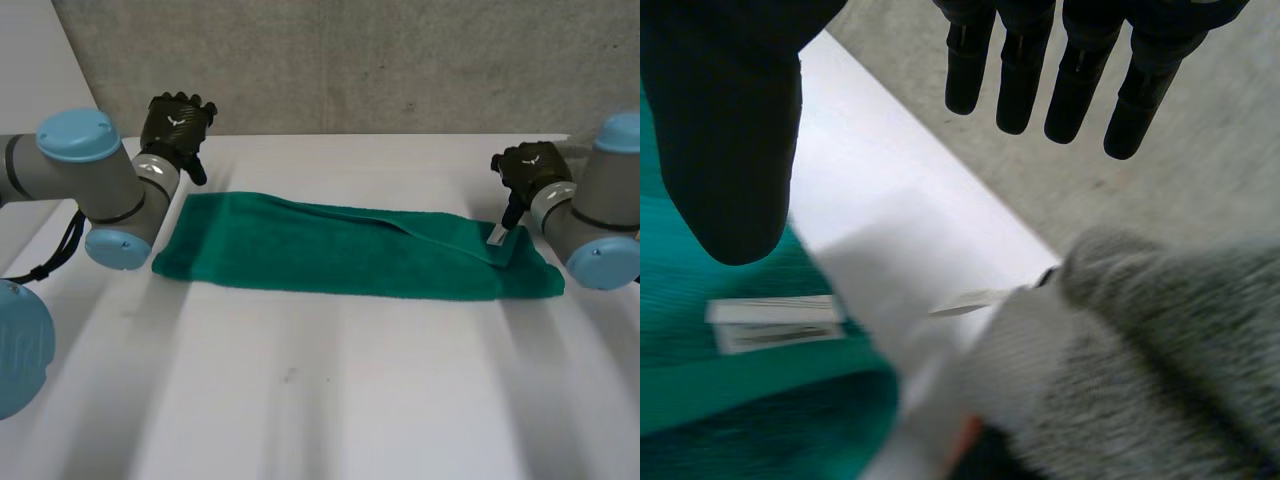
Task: Fold the laundry.
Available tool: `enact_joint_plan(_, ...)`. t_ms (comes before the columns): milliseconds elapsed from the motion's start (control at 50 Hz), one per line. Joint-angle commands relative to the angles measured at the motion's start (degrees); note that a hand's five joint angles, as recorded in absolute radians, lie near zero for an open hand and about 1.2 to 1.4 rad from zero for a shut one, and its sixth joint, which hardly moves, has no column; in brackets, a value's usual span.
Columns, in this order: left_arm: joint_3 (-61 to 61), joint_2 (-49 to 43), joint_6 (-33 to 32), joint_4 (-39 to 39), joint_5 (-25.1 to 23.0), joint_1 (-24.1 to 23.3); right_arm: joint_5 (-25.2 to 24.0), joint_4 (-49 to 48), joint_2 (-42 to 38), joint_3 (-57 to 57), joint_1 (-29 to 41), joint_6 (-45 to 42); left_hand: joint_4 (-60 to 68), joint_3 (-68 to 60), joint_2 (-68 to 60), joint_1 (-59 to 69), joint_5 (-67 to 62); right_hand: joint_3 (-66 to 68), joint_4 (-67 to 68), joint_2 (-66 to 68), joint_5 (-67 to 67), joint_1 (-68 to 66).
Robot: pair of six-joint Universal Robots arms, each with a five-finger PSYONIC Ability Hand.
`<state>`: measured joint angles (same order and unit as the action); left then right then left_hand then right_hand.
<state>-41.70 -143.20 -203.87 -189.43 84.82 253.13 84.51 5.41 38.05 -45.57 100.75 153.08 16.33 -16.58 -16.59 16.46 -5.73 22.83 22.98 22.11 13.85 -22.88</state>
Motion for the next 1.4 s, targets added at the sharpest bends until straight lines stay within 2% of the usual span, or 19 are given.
enact_joint_plan(20,-3.3,3.2,1.3,0.9,-0.9,-0.2,-1.6,19.3,-6.9,11.9,-0.4,4.7,-0.4,0.6,0.7,-0.5,-0.2,4.8,4.7,5.6,3.8,-4.8)
enact_joint_plan(80,-4.6,4.2,1.5,0.8,-1.7,-0.4,-1.7,21.0,-8.6,13.3,-0.7,4.6,-0.7,1.0,1.0,-0.9,0.1,5.5,5.4,6.2,4.5,-5.5)
enact_joint_plan(240,-5.7,5.1,1.6,0.8,-2.3,-1.1,-2.2,11.1,-11.0,11.6,-1.5,4.6,-1.2,1.5,1.5,-1.4,0.6,8.9,8.7,9.6,7.8,-8.8)
enact_joint_plan(580,-5.8,5.1,1.9,0.9,-2.2,-1.1,-1.7,4.3,-13.9,13.1,-1.3,2.9,-2.1,2.3,2.3,-2.2,1.5,18.8,18.6,19.5,17.8,-18.7)
enact_joint_plan(660,-6.2,5.3,1.9,0.8,-2.1,-1.0,-2.0,3.0,-14.7,14.1,-1.1,2.3,-2.2,2.5,2.5,-2.4,1.6,28.5,28.4,29.2,27.5,-28.5)
enact_joint_plan(680,-6.3,5.2,2.0,0.8,-2.1,-1.0,-2.2,2.6,-14.9,14.5,-1.0,2.0,-2.2,2.5,2.5,-2.4,1.6,40.0,39.9,40.8,39.0,-40.0)
enact_joint_plan(720,-6.3,5.1,1.9,0.9,-2.1,-1.0,-2.4,1.9,-14.9,15.0,-0.9,1.9,-2.6,2.8,2.8,-2.7,2.0,54.2,54.1,54.9,53.2,-54.2)
enact_joint_plan(740,-6.3,5.1,2.0,0.9,-2.1,-1.0,-2.9,1.1,-14.8,15.2,-0.6,1.7,-2.8,3.0,3.0,-2.9,2.2,57.1,57.0,57.9,56.1,-57.1)
enact_joint_plan(1000,-6.0,5.1,2.2,0.9,-2.1,-0.6,-4.0,-1.1,-8.3,11.5,1.5,1.5,-2.9,3.2,3.2,-3.1,2.3,57.2,57.0,57.9,56.2,-57.1)
enact_joint_plan(1040,-5.9,5.0,2.3,0.8,-2.1,-0.6,-4.3,0.7,-6.5,10.6,2.3,1.8,-3.3,3.5,3.5,-3.4,2.7,57.2,57.0,57.9,56.2,-57.1)
enact_joint_plan(1140,-5.1,4.1,2.3,0.8,-2.1,-0.4,-6.9,6.4,6.5,4.0,4.3,6.1,-6.3,6.6,6.6,-6.5,5.7,57.2,57.0,57.9,56.2,-57.1)
enact_joint_plan(1240,-2.4,2.5,2.5,3.7,-1.7,-0.4,-11.1,3.6,18.3,-1.0,6.6,12.1,-6.3,6.6,6.6,-6.5,5.7,57.2,57.0,57.9,56.2,-57.1)
enact_joint_plan(1400,0.8,-0.9,2.5,9.0,-1.9,-1.2,-12.6,2.6,32.3,-4.9,9.2,18.9,-6.3,6.6,6.6,-6.5,5.7,57.2,57.0,57.9,56.2,-57.1)
